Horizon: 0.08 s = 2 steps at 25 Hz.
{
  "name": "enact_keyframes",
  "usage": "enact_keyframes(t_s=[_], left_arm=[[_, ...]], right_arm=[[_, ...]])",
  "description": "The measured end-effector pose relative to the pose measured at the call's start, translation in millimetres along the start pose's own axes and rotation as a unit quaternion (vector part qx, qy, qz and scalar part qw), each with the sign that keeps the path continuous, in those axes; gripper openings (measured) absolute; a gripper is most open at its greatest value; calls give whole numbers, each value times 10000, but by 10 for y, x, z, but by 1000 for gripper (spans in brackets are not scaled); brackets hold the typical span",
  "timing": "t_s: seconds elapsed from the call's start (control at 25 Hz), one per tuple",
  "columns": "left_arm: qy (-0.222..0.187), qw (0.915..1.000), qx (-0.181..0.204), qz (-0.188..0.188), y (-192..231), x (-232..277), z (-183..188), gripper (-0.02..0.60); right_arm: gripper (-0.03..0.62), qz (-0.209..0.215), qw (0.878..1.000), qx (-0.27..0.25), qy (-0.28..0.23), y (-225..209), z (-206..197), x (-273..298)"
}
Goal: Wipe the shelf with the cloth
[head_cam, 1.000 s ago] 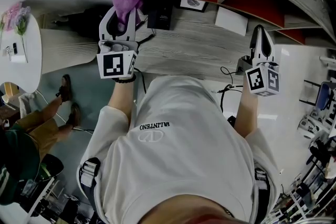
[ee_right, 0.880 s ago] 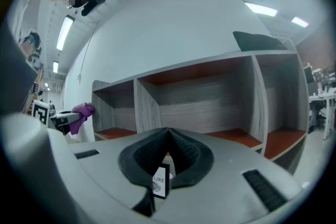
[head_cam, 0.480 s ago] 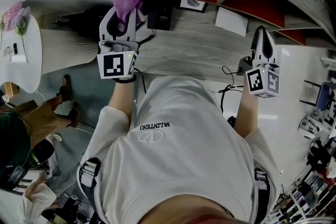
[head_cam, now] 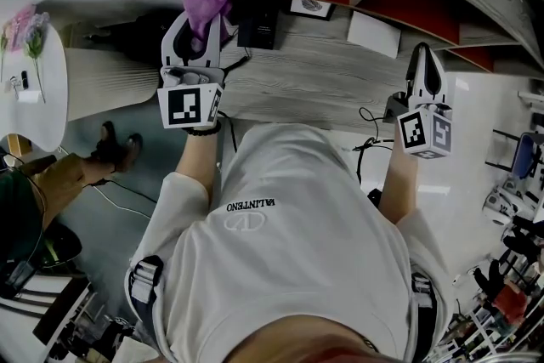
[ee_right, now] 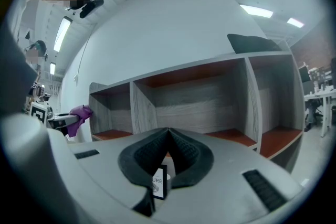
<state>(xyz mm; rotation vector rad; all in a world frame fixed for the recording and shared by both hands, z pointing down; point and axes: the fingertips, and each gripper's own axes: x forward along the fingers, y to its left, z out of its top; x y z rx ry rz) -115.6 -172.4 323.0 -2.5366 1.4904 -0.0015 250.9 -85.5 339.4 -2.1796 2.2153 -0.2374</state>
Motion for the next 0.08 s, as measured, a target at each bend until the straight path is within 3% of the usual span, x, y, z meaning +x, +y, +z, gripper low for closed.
enact_keyframes(t_s=[0.08], left_arm=[[3,10000,-3,6,3,-9,0,89]], right_arm=[[-3,-2,10000,-4,2,2,3,-3]])
